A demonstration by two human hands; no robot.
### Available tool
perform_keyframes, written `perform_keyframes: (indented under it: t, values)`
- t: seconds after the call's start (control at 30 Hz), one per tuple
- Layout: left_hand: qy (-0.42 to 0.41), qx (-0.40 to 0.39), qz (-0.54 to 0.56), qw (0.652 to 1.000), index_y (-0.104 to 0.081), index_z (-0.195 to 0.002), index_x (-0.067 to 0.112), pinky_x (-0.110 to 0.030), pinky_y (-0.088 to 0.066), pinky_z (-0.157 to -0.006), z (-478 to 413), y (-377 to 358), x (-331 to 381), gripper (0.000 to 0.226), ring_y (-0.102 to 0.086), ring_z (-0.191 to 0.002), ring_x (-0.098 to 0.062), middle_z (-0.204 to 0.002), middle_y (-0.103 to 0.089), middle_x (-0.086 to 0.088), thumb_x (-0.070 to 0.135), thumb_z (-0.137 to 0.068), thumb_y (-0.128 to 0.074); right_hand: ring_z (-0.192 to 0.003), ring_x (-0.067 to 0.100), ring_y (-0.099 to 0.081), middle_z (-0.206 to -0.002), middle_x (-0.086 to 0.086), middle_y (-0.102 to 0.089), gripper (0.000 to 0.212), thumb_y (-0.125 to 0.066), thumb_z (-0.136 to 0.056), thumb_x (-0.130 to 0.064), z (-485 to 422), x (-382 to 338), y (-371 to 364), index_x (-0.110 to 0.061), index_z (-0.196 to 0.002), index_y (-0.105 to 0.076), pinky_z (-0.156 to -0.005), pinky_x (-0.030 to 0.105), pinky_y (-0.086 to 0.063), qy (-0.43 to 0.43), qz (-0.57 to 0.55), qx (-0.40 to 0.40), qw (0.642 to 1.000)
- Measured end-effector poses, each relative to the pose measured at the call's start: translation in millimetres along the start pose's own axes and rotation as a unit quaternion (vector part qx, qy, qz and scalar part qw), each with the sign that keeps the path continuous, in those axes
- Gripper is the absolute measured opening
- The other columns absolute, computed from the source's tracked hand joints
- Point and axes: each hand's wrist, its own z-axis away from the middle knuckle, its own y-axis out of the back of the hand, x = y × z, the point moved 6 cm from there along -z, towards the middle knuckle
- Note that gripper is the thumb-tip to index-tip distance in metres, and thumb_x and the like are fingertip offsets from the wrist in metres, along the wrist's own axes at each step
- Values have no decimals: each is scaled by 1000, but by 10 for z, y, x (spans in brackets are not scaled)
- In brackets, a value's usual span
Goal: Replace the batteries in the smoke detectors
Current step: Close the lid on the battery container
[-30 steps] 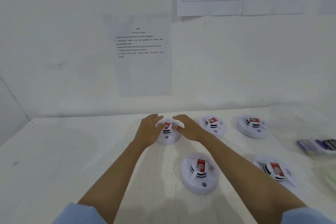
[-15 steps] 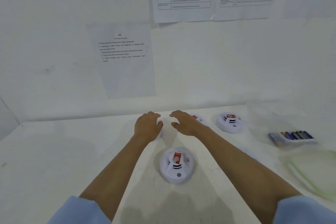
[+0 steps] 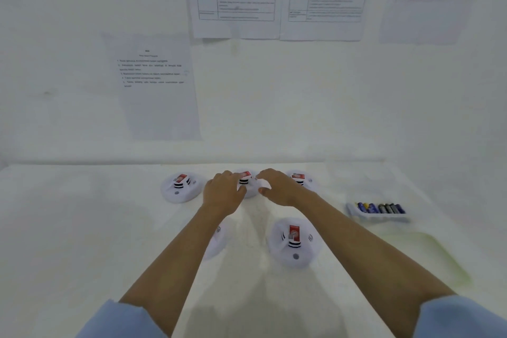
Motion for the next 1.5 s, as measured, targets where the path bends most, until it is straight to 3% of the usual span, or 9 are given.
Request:
perform_keyframes:
  t: [0.17,0.3,0.43,0.67,0.87,1.07,1.17,1.33,1.5]
  values:
    - [-39,-3,-1,999,-55,-126,20,-32,-43,-97,94,-102,391,37,-53,-115,-21,-130,-56,-1,33,-95,-42,-137,23,-32,-148,5,-34,45,-44,-96,-21,254,238,118,-10,-139,-37,-111,35,-28,-13,-1,18,1000]
    - [-53,-24,-3,998,-48,-133,21,-34,-40,-99,176,-179,692,40,-48,-123,-20,-135,-52,-2,34,-95,-44,-127,29,-43,-137,11,-48,37,-45,-93,-23,421,523,149,-8,-127,-49,-105,39,-37,-23,-20,34,999]
    - [-59,-38,-10,997,-45,-135,23,-35,-42,-96,283,-240,1014,42,-46,-124,-21,-136,-49,-3,29,-94,-44,-124,29,-44,-133,14,-49,33,-39,-94,-6,763,679,309,0,-124,-51,-103,37,-36,-15,-20,38,999]
    - [-48,-54,22,997,-45,-135,23,-33,-36,-100,536,-452,1634,43,-39,-128,-21,-143,-42,-1,18,-92,-44,-133,18,-37,-147,1,-35,40,-43,-96,-15,1213,1320,480,-15,-136,-41,-108,29,-30,1,-37,55,998]
    - [-42,-88,52,994,-48,-132,23,-35,-35,-103,811,-738,2053,44,-35,-130,-20,-140,-43,-1,10,-90,-45,-119,25,-49,-128,11,-53,37,-41,-87,8,1700,1802,629,-3,-119,-57,-83,12,-30,41,-89,105,990]
    - [-84,-147,41,985,-51,-129,23,-34,-39,-95,944,-945,2327,55,-37,-126,-20,-138,-42,-1,-6,-83,-43,-113,25,-49,-119,9,-57,52,-35,-72,19,2009,2201,692,-7,-105,-65,-87,28,-40,68,-56,146,985]
    - [-87,-150,21,985,-53,-125,23,-30,-39,-91,952,-977,2340,59,-40,-124,-18,-137,-42,2,-14,-81,-38,-116,25,-48,-127,4,-52,60,-33,-70,20,2074,2468,619,-15,-107,-64,-90,35,-42,47,13,101,994]
    - [-80,-159,27,984,-60,-115,23,-22,-37,-82,931,-1006,2228,58,-46,-119,-14,-131,-49,5,-16,-79,-36,-125,21,-44,-137,-1,-46,68,-33,-69,19,2123,2784,556,-26,-113,-62,-96,30,-37,32,95,35,994]
    - [-85,-162,40,982,-64,-113,28,-32,-41,-99,880,-1022,2134,39,-47,-121,-12,-128,-55,7,-1,-88,-53,-132,15,-35,-145,-6,-38,74,-32,-70,22,2180,2794,647,-24,-122,-58,-102,29,-33,66,123,15,990]
